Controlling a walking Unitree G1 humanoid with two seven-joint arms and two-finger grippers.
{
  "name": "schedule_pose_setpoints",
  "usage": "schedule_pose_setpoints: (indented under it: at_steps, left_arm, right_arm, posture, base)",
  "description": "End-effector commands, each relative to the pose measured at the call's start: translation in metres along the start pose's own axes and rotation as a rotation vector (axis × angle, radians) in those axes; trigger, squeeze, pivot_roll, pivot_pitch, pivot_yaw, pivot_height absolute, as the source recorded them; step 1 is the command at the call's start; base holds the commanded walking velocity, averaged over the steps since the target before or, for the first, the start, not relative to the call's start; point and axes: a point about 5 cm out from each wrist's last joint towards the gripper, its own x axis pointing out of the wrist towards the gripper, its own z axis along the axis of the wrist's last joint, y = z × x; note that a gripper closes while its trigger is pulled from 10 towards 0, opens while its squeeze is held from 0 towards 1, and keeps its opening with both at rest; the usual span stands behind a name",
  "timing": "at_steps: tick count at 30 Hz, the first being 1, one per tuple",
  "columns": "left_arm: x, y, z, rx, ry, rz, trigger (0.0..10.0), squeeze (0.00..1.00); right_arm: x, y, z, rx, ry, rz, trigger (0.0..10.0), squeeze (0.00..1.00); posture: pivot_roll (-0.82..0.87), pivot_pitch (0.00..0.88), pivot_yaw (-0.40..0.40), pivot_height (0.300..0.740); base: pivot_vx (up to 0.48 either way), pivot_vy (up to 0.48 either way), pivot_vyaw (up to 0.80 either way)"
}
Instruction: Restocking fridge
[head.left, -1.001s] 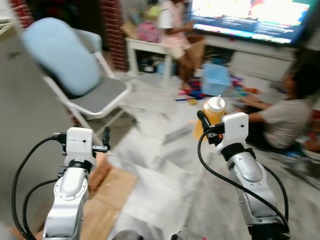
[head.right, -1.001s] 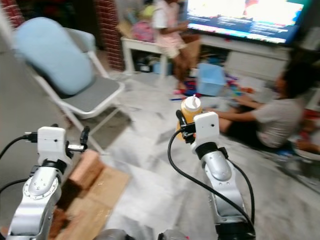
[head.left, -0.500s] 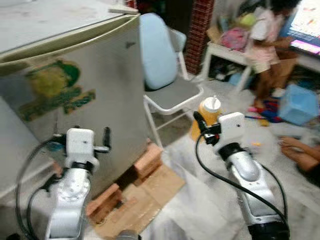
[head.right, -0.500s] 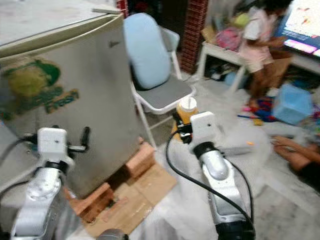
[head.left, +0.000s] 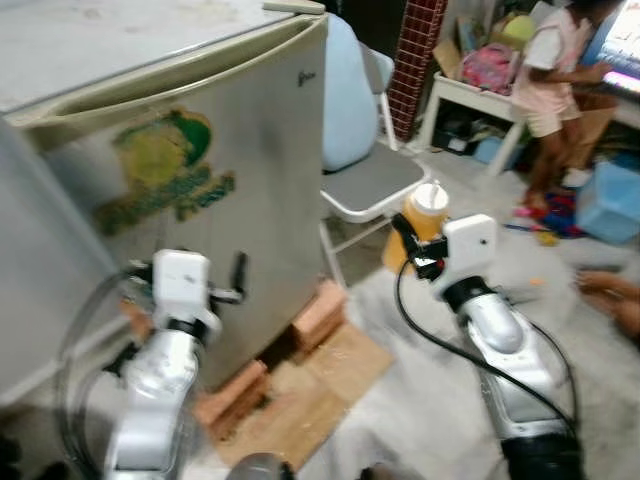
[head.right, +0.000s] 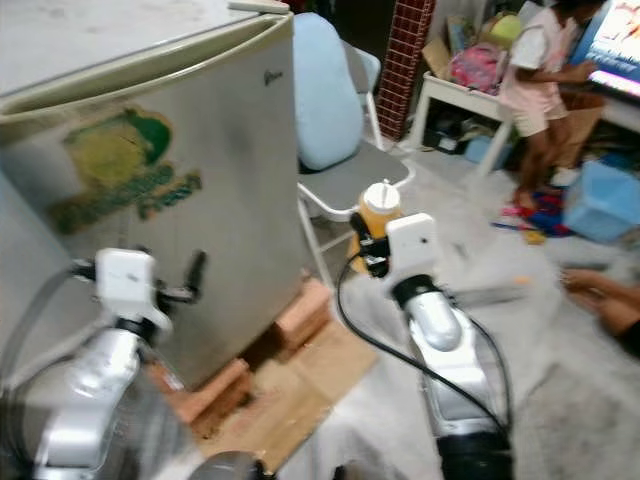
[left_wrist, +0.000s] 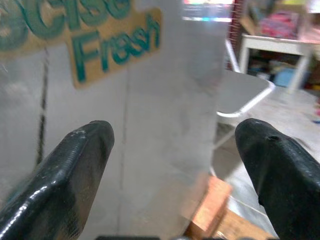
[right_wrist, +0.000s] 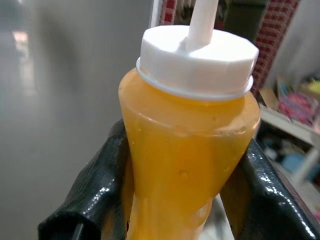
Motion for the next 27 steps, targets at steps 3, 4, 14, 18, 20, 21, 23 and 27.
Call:
schedule_pose_setpoints:
  at_steps: [3,4,14,18,20,21,23,27]
  left_arm:
    - [0.0,0.003,0.001,0.011,0.005,0.003,10.0,0.0]
    - [0.0,0.003,0.001,0.011,0.005,0.003,10.0,0.0]
    - [-0.001,0.007,0.002,0.014,-0.016,-0.028,10.0,0.0]
    - [0.0,0.009,0.004,0.016,-0.021,-0.02,10.0,0.0]
    - [0.001,0.01,0.004,0.02,-0.023,-0.019,10.0,0.0]
    - [0.001,0.011,0.004,0.018,-0.019,-0.015,10.0,0.0]
    - [0.001,0.012,0.002,0.005,-0.012,-0.011,10.0,0.0]
    - [0.003,0.017,0.004,0.006,-0.022,-0.002,10.0,0.0]
  right_arm:
    - [0.002,-0.001,0.005,-0.003,-0.024,-0.007,10.0,0.0]
    - [0.002,-0.001,0.005,-0.003,-0.024,-0.007,10.0,0.0]
    - [0.005,0.001,0.006,-0.003,-0.031,-0.002,10.0,0.0]
    - [0.005,0.0,0.006,0.002,-0.032,-0.009,10.0,0.0]
    - [0.004,-0.002,0.006,-0.016,-0.031,-0.019,10.0,0.0]
    - [0.004,-0.002,0.006,-0.011,-0.03,-0.02,10.0,0.0]
    - [0.004,-0.003,0.005,-0.005,-0.028,-0.023,10.0,0.0]
    - [0.003,-0.003,0.005,-0.005,-0.023,-0.031,10.0,0.0]
  posture:
    - [0.05,0.0,-0.038,0.74]
    - [0.05,0.0,-0.038,0.74]
    - [0.04,0.0,-0.04,0.74]
    - [0.04,0.0,-0.04,0.74]
    - [0.04,0.0,-0.039,0.74]
    - [0.04,0.0,-0.038,0.74]
    - [0.04,0.0,-0.039,0.74]
    - [0.04,0.0,-0.038,0.74]
  base:
    - [-0.281,0.391,0.0]
    - [-0.281,0.394,0.0]
    - [-0.112,0.441,0.0]
    - [0.0,0.433,0.0]
    - [0.0,0.0,0.0]
    - [0.0,0.0,0.0]
    - [0.0,0.199,0.0]
    - [0.0,0.459,0.0]
